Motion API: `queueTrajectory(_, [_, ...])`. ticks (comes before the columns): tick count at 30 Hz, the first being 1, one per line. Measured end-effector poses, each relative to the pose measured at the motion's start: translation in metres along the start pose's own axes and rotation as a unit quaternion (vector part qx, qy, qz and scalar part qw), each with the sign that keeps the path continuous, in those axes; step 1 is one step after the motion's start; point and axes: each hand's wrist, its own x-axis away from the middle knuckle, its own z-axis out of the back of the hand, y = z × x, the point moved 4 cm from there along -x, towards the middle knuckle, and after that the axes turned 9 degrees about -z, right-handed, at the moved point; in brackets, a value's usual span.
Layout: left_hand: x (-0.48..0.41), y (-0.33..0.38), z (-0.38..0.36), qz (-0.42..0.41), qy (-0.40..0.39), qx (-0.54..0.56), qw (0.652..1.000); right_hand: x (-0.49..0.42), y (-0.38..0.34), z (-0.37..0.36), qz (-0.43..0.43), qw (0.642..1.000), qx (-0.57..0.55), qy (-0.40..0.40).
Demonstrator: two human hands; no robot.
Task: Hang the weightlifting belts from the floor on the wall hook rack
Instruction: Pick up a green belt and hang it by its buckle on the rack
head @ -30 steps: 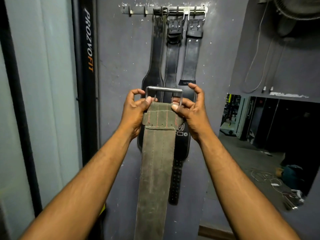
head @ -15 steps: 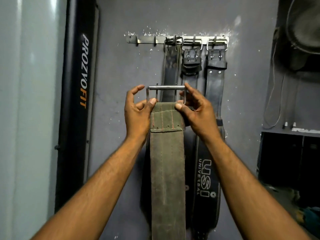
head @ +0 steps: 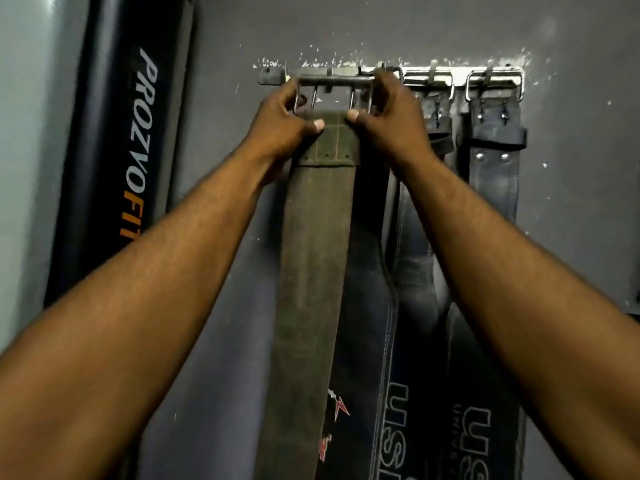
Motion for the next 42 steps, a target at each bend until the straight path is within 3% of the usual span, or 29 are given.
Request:
queueTrajectory(5, [-0.057,-0.007,0.005,-0.021,0.003,-0.041,0.999,-0.053,-0.005,-0.006,0.023,0.997,0.054,0.045])
queueTrajectory(9, [-0.138,-0.053,0.019,-0.011,0.008,-0.082,0.997,-0.09,-0.01,-0.01,0.017,0.992,0.112,0.05])
queueTrajectory(13, [-0.116,-0.016,0.0,0.023,-0.021,-0.153,0.988,-0.113,-0.009,-0.016,-0.02,0.987,0.162,0.014])
queueTrajectory(20, [-0.117,-0.038,-0.004,0.024,-0.035,-0.255,0.966,-0.11,-0.01,-0.023,-0.025,0.958,0.285,0.018])
queueTrajectory(25, [-0.073,-0.054,-0.004,0.034,0.014,-0.171,0.985,-0.062,0.005,-0.035,0.013,0.966,0.232,0.111])
queueTrajectory(29, [-0.013,-0.064,-0.008,0.062,0.073,-0.009,0.995,-0.006,0.018,-0.047,0.036,0.978,0.142,0.151])
queueTrajectory(33, [0.061,-0.091,-0.012,0.16,0.036,0.101,0.981,0.061,0.043,-0.064,-0.049,0.994,0.035,0.094])
queueTrajectory(36, [0.097,-0.101,-0.014,0.171,0.043,0.122,0.977,0.098,0.059,-0.072,-0.146,0.987,-0.01,0.07])
queueTrajectory(42, [0.148,-0.109,-0.013,0.219,0.054,0.068,0.972,0.131,0.077,-0.078,-0.254,0.961,0.109,0.021])
